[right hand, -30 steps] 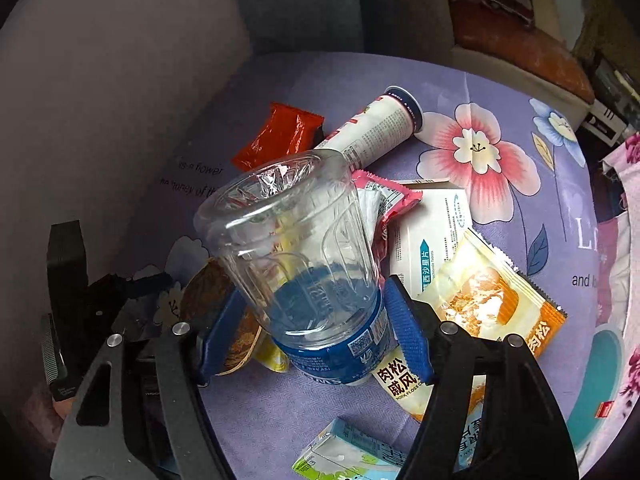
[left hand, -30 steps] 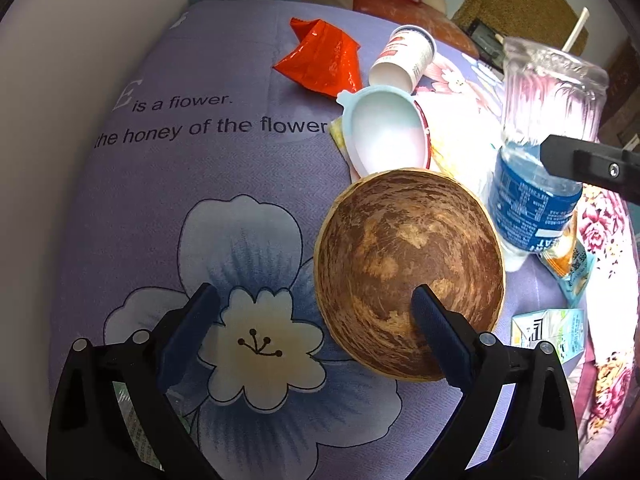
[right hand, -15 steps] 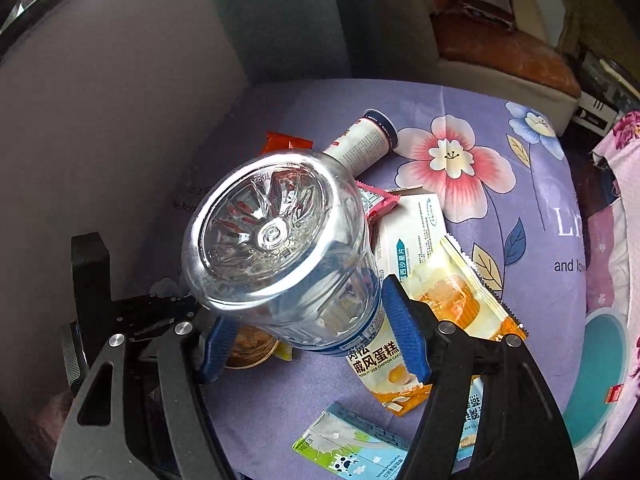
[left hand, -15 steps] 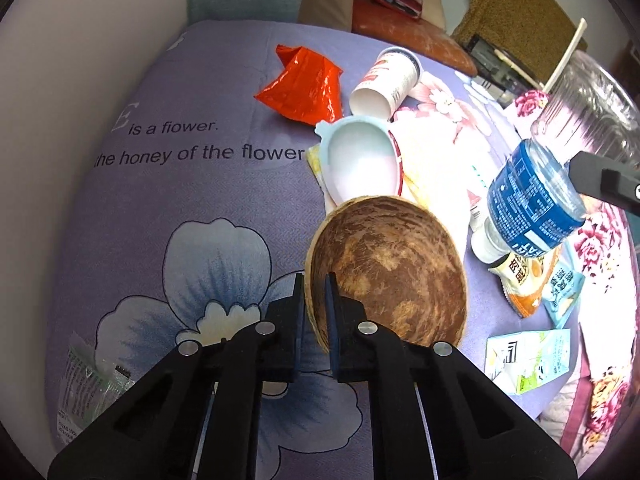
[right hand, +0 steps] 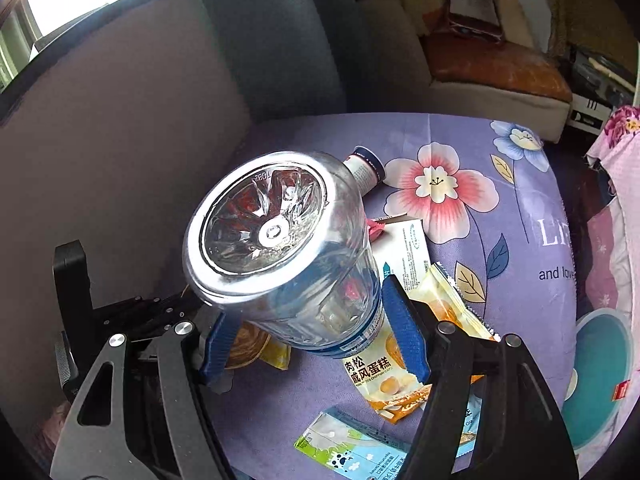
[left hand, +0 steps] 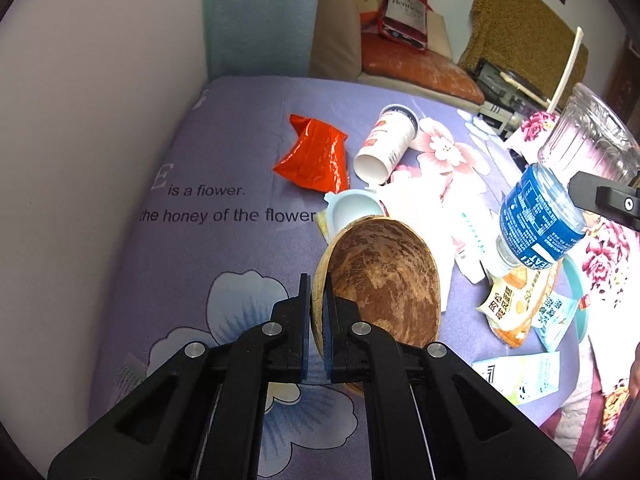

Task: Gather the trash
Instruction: 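Carry the bottle and coconut bowl over the bin and release both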

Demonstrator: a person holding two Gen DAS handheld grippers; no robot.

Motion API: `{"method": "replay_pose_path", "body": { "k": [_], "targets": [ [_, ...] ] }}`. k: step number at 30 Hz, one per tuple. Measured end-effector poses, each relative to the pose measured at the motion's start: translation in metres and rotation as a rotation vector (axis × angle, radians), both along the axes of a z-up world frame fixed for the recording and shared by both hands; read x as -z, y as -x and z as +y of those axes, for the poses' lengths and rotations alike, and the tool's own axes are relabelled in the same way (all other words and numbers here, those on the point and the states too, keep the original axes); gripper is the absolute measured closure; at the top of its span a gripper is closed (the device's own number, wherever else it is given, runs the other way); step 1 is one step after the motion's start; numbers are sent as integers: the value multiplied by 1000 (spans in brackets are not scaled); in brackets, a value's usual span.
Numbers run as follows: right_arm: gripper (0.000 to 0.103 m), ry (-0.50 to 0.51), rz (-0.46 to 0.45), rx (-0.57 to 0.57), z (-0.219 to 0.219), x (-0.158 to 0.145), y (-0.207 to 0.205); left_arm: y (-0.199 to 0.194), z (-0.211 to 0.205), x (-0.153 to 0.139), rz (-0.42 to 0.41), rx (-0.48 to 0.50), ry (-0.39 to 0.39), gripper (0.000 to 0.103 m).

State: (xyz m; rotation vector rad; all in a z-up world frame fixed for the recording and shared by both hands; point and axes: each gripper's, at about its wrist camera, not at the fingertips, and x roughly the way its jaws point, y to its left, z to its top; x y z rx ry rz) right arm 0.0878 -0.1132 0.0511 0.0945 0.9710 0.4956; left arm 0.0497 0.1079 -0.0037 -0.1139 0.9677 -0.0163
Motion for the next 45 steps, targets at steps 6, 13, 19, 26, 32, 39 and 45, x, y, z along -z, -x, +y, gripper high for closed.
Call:
{"method": "replay_pose_path", "body": {
  "k": [6,13,19,26,32,39,45],
  "targets": [
    [38,-24,-40,31,-18,-14,3,0,-8,-24,-40,18,15,98],
    [38,-38,-101,122,-70,-32,14,-8,-56,-46,-76,120,39,98],
    [38,-40,-128,245,-134,-33,26,-16,-120,-54,-81,236,45,97],
    [38,-60,-113,403,-218,-15,44,-23,-209,-49,-52,384,22,97],
    [38,-59,-112,515,-277,6,68,-24,-287,-33,-6,499,-20,97],
    [38,-69,-94,645,-347,32,92,-22,-363,-10,39,600,-70,97],
    [38,-89,-33,723,-390,64,107,-22,-415,17,90,662,-120,97]
  ]
}}
